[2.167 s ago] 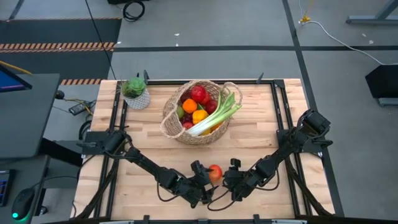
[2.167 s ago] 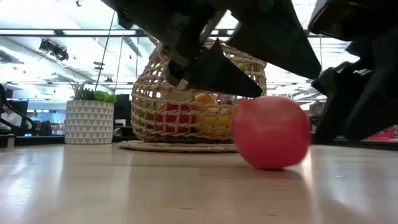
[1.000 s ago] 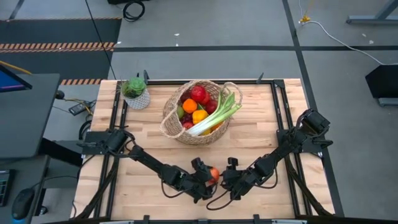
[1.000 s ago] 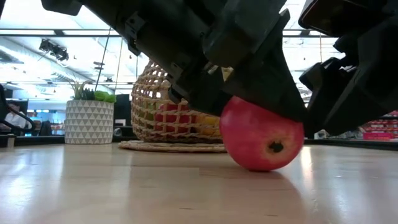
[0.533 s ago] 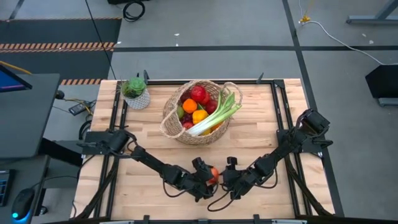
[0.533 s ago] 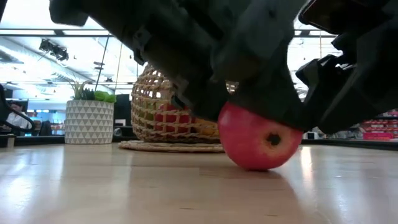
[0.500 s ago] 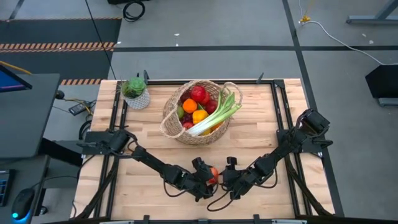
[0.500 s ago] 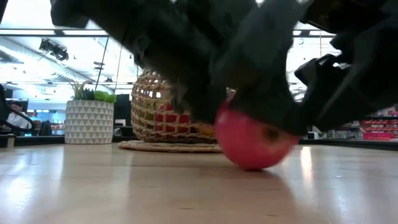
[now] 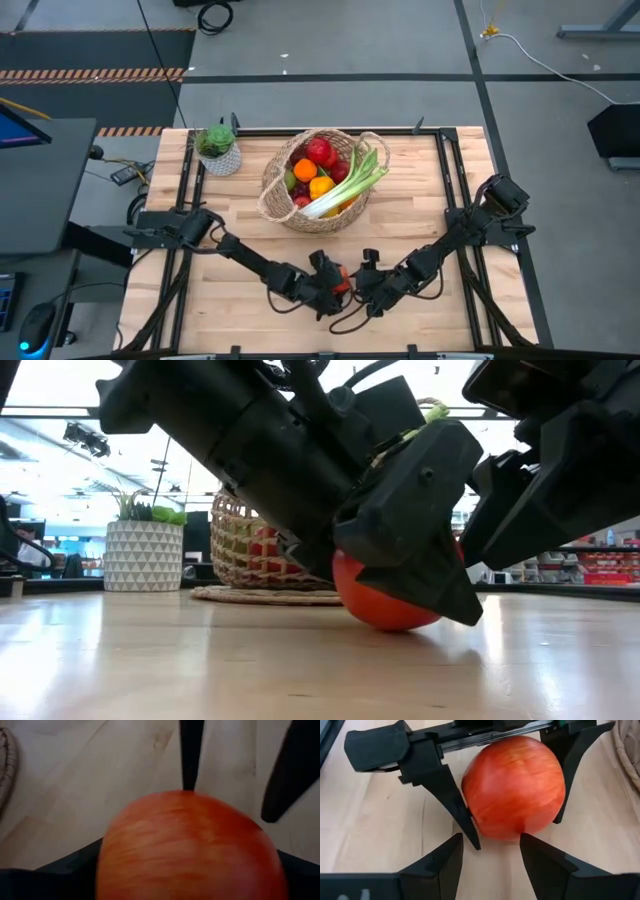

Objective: Build produce basket
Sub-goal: Put the apple into the basket, then return to Home Position

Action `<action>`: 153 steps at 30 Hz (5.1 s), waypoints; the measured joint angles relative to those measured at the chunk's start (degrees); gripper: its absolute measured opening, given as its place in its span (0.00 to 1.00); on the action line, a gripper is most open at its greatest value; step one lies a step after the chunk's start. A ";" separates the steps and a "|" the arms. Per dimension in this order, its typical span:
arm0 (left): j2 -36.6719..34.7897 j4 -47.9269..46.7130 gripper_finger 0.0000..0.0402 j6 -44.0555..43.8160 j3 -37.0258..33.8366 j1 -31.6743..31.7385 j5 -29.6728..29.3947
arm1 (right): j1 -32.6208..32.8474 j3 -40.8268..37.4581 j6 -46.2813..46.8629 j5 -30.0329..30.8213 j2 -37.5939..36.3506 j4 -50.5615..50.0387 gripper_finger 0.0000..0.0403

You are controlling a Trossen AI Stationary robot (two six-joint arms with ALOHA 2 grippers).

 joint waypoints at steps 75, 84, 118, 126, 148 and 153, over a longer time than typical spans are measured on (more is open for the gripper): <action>-6.74 -74.96 0.89 7.85 54.03 28.13 -6.78 | 8.02 0.02 -0.50 -2.16 -21.63 -25.44 0.51; -11.29 -77.51 0.79 7.37 56.31 19.70 -6.87 | 6.27 0.00 -2.36 1.59 -24.48 -26.80 0.51; -20.31 -94.40 0.01 -17.10 54.23 -7.62 -27.02 | -15.40 -16.15 -11.48 -1.55 -58.95 -23.97 0.02; -16.29 -94.41 0.01 -19.33 54.16 -9.40 -25.81 | -19.92 -21.33 -14.87 -8.52 -69.12 -21.12 0.02; -9.03 -86.31 0.01 -10.95 54.16 -10.81 -17.56 | -28.73 -48.27 -22.11 -26.36 -80.17 12.42 0.02; -9.03 -84.42 0.01 -9.40 54.16 -10.29 -13.83 | -31.78 -49.33 -24.33 -32.01 -80.15 16.16 0.02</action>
